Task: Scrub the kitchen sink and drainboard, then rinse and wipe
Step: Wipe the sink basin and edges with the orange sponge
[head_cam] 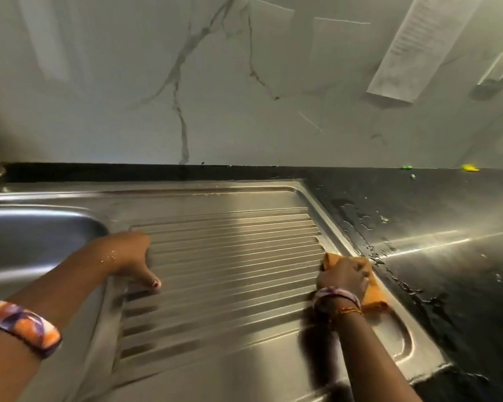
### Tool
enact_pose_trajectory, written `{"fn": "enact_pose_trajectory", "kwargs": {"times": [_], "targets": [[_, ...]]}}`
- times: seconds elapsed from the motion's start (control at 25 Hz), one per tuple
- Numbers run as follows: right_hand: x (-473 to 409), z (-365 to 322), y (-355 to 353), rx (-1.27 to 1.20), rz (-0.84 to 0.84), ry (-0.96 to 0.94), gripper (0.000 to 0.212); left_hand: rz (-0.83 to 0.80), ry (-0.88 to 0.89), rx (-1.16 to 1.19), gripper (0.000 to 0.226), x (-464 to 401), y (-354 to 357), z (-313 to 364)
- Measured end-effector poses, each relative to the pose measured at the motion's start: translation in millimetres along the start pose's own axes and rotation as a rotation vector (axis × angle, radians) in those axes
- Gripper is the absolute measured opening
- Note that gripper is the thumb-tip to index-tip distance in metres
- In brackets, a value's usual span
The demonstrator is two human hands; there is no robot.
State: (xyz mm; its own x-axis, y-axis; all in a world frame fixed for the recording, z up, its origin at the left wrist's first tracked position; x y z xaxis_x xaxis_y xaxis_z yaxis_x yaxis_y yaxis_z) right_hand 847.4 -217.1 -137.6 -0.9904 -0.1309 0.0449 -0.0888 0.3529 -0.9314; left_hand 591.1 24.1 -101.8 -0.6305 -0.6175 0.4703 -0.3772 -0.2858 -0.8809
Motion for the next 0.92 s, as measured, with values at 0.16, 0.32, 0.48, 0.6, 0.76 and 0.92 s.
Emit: {"fn": "enact_pose_trajectory", "kwargs": {"times": [0.16, 0.32, 0.48, 0.6, 0.76, 0.92], "targets": [[-40, -46, 8, 0.116, -0.062, -0.209, 0.05, -0.019, -0.068, -0.078, 0.062, -13, -2, 6], [-85, -96, 23, 0.105, -0.104, -0.384, 0.038, 0.016, -0.1, 0.02, 0.061, -12, 6, -1], [-108, -140, 29, 0.03, -0.088, -0.485, 0.029, 0.109, -0.149, 0.142, 0.075, -1, 11, -3], [-94, -162, 36, -0.012, -0.08, -0.51, 0.027, 0.129, -0.183, 0.217, 0.079, 2, 15, -2], [-12, -218, 71, -0.008, -0.134, -0.715, 0.031, 0.131, -0.231, 0.307, 0.083, 2, 20, -4], [86, -267, 95, -0.113, -0.412, -1.038, 0.034, 0.12, -0.36, 0.269, 0.077, 6, 19, 0]]}}
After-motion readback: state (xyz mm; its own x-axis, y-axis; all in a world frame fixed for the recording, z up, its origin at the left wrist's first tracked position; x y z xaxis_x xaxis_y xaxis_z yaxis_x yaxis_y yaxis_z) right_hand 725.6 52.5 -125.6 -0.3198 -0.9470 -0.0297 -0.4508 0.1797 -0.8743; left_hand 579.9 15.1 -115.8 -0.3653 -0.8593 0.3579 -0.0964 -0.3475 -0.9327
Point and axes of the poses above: each hand's wrist, its own x-axis away from the middle knuckle, its own y-axis out of the palm, z = x × y, the point moved 4 cm from there along -x, towards the middle knuckle, and after that the axes turned 3 degrees about -x, right-handed, at the moved point
